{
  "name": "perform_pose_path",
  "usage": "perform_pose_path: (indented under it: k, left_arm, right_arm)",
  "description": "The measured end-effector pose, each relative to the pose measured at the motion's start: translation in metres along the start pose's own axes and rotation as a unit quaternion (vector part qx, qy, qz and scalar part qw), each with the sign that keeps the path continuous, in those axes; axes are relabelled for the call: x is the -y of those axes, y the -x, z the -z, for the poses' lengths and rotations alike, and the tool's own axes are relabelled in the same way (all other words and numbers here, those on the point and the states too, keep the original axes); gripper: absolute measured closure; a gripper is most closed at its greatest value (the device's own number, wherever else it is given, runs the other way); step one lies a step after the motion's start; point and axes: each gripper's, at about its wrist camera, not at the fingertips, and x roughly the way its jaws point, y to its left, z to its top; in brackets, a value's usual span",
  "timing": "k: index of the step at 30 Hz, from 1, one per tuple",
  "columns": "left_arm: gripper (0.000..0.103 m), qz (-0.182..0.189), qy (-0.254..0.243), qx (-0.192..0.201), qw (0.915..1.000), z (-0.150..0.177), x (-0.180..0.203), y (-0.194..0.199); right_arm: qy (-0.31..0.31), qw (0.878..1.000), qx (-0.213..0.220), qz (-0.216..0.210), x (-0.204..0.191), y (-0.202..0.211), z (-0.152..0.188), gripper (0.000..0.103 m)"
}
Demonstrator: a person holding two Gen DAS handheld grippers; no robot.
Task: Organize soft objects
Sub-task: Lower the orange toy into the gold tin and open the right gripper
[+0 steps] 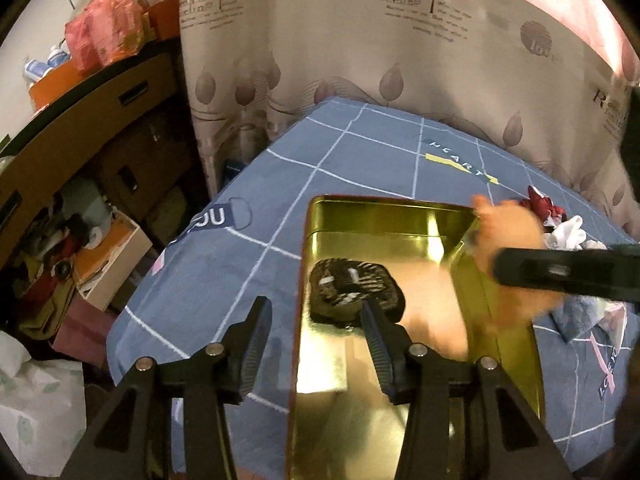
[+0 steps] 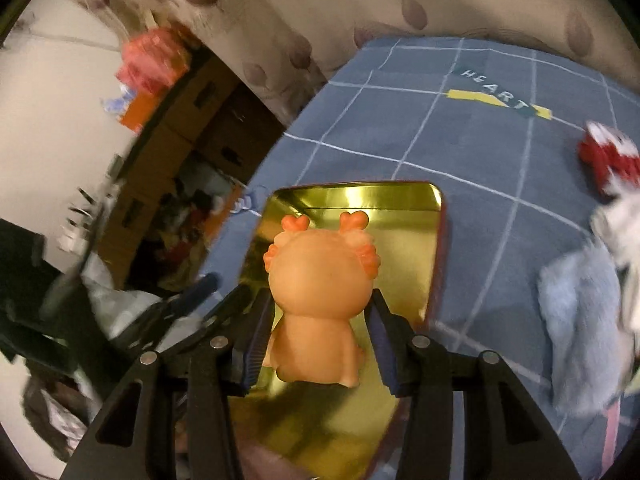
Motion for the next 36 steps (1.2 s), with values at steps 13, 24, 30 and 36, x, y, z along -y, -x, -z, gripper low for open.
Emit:
perform_pose_path:
  k: [13, 24, 30, 36]
  left_arm:
    - [0.05, 0.022, 0.079, -0.024, 0.9964, 0.014, -0.046, -0.007]
    - [0.05, 0.052, 0.025, 0.002, 0.9983, 0.015, -0.017, 0.026]
    - [0.05, 0.107, -0.034, 0.001, 0.9937, 0.016, 0.042, 0.044]
    - [0.043, 0.167, -0.102, -0.016, 0.9806, 0.017, 0.129, 0.055]
  right_arm:
    - [0.039, 0.993, -0.022, 0.111, -0.005, -0.074, -0.034, 0.055]
    - [0.009, 0.992, 0.12, 0.039, 0.018, 0.028, -0.001, 0.031]
    - [0.0, 0.969, 0.19, 0.156, 0.095, 0.131, 0.1, 0.025]
    - [-0.032, 0.917, 0.186, 0.352, 0.196, 0.208, 0.183, 0.025]
